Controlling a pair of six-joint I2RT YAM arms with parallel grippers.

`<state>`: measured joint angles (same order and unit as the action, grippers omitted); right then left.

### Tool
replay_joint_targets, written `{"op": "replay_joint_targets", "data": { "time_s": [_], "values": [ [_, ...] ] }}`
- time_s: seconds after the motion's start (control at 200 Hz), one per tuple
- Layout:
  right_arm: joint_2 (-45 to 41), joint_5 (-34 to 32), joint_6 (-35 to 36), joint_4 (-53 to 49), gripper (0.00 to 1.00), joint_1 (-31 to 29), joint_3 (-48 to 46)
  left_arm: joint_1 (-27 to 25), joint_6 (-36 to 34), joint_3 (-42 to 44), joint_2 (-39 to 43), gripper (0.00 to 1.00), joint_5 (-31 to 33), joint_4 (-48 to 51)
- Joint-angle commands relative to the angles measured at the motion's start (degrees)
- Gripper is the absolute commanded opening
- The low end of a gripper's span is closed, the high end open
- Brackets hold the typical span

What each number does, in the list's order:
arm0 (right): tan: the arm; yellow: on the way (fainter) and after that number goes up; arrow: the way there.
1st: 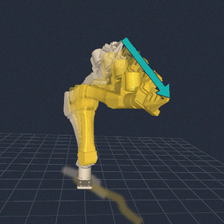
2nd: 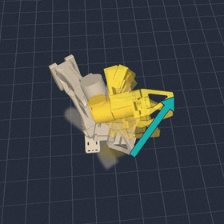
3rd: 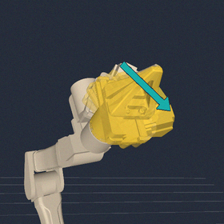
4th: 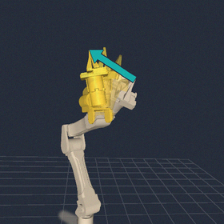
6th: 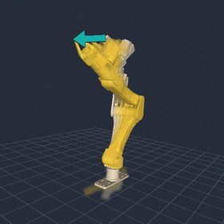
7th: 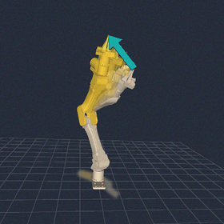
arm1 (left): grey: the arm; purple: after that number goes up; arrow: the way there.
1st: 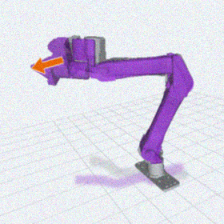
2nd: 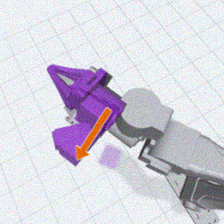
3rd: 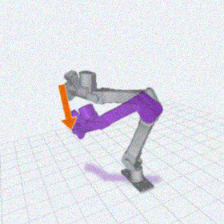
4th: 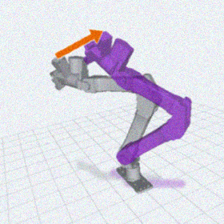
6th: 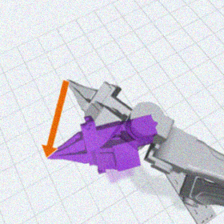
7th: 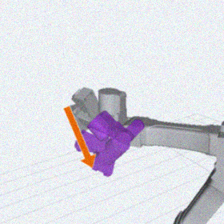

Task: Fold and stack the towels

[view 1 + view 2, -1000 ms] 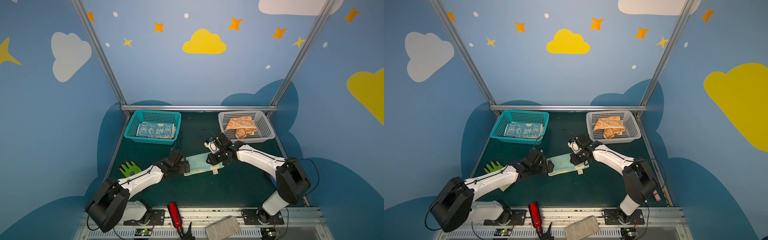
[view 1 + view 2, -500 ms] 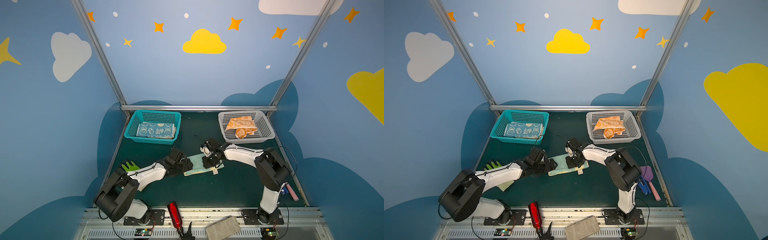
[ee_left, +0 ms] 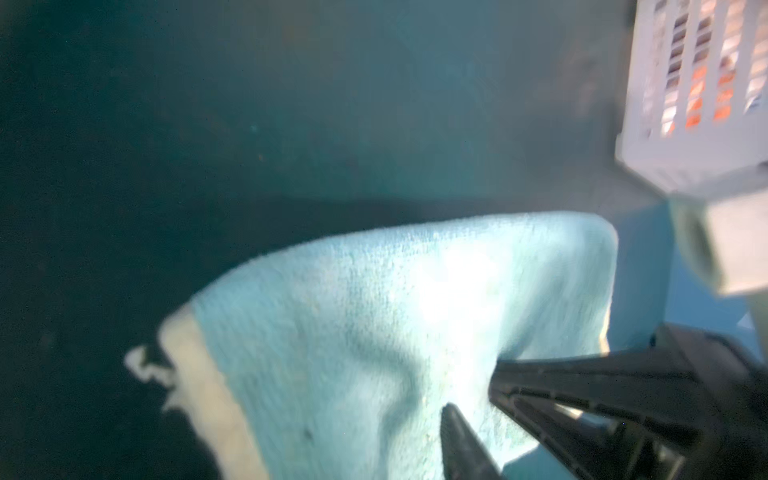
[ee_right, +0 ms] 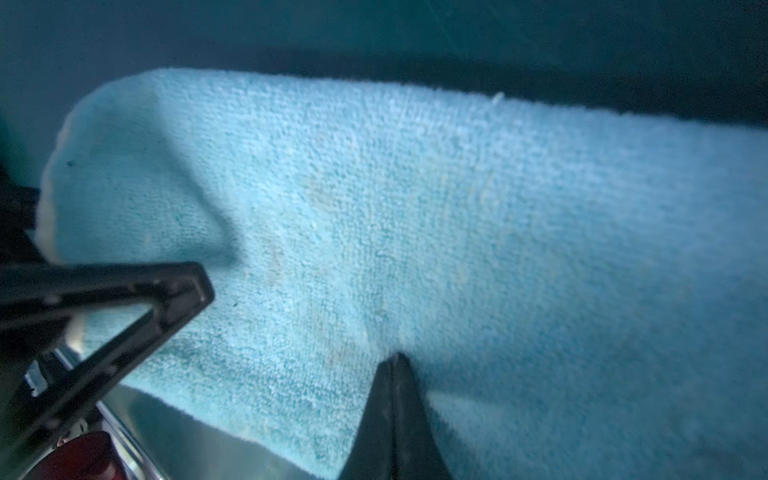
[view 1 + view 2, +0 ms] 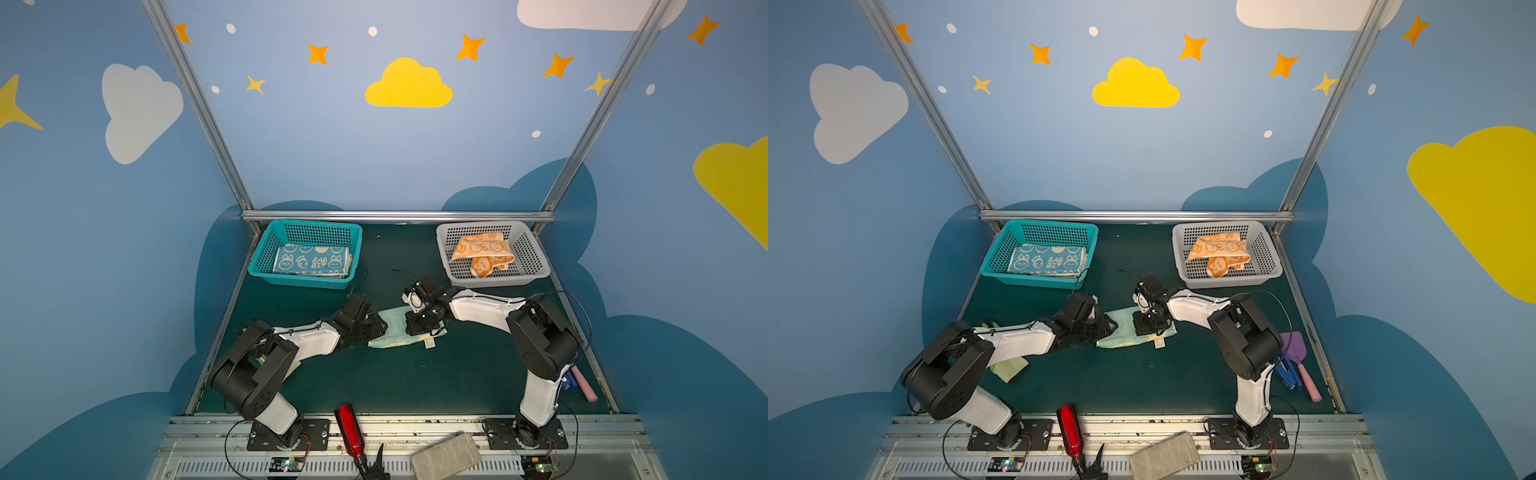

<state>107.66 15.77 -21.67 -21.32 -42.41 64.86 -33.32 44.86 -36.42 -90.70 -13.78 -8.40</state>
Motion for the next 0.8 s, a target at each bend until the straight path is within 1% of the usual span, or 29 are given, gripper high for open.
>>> {"op": "replay_joint_targets", "data": {
  "time_s": [0.0, 0.065, 0.15, 0.21, 0.225, 0.27, 0.32, 0.391, 0.516, 0.551, 0.636, 0.696, 0.796],
  "values": [
    [2.0, -0.8, -0.3, 0.4, 0.00, -0.1, -1.9, -0.3, -0.4, 1.2, -2.9, 0.28, 0.1, 4.8],
    [2.1, -0.7, -0.1, 0.6, 0.00, -0.1, -2.1, -0.3, -1.2, 0.6, -2.7, 0.19, 0.6, 5.4],
    [2.1, -0.6, -0.1, 0.8, 0.00, -0.2, -2.2, -0.1, -2.0, -0.5, -2.7, 0.05, 1.2, 6.2],
    [1.8, -0.7, 0.0, 0.8, 0.00, -0.2, -2.2, 0.0, -2.7, -1.5, -2.7, 0.04, 1.2, 6.8],
    [1.7, -0.7, 0.1, 0.8, 0.00, -0.2, -2.2, 0.0, -3.0, -1.7, -2.7, 0.04, 2.8, 7.0],
    [0.9, -1.5, 0.4, 0.8, 0.00, -0.1, -2.3, 0.2, -3.9, -2.9, -2.6, 0.04, 3.6, 8.1],
    [-0.6, -3.3, 0.5, 0.8, 0.03, -0.1, -2.5, 0.3, -5.6, -4.7, -2.5, 0.04, 4.5, 10.3],
    [-4.3, -6.5, 0.9, 1.4, 0.13, 0.0, -3.6, 0.2, -8.5, -8.3, -2.3, 0.04, 6.9, 14.9],
    [-12.7, -12.6, 1.2, 4.0, 0.43, 0.3, -7.0, 0.5, -15.1, -15.8, -2.7, 0.04, 12.3, 23.6],
    [-14.7, -13.6, 1.2, 4.5, 0.53, 0.6, -7.8, 0.8, -16.9, -18.2, -3.2, 0.04, 13.4, 26.0],
    [-18.2, -14.5, 1.0, 4.9, 0.67, 1.8, -9.0, 1.8, -21.4, -24.0, -4.7, 0.04, 14.5, 30.9],
    [-20.0, -14.3, 0.2, 4.9, 0.71, 2.7, -9.9, 2.5, -24.4, -28.3, -6.1, 0.04, 14.9, 34.1],
    [-22.4, -14.6, -0.1, 5.8, 0.73, 3.2, -12.5, 4.2, -29.5, -36.1, -8.9, 0.04, 16.1, 40.1]
  ]
}}
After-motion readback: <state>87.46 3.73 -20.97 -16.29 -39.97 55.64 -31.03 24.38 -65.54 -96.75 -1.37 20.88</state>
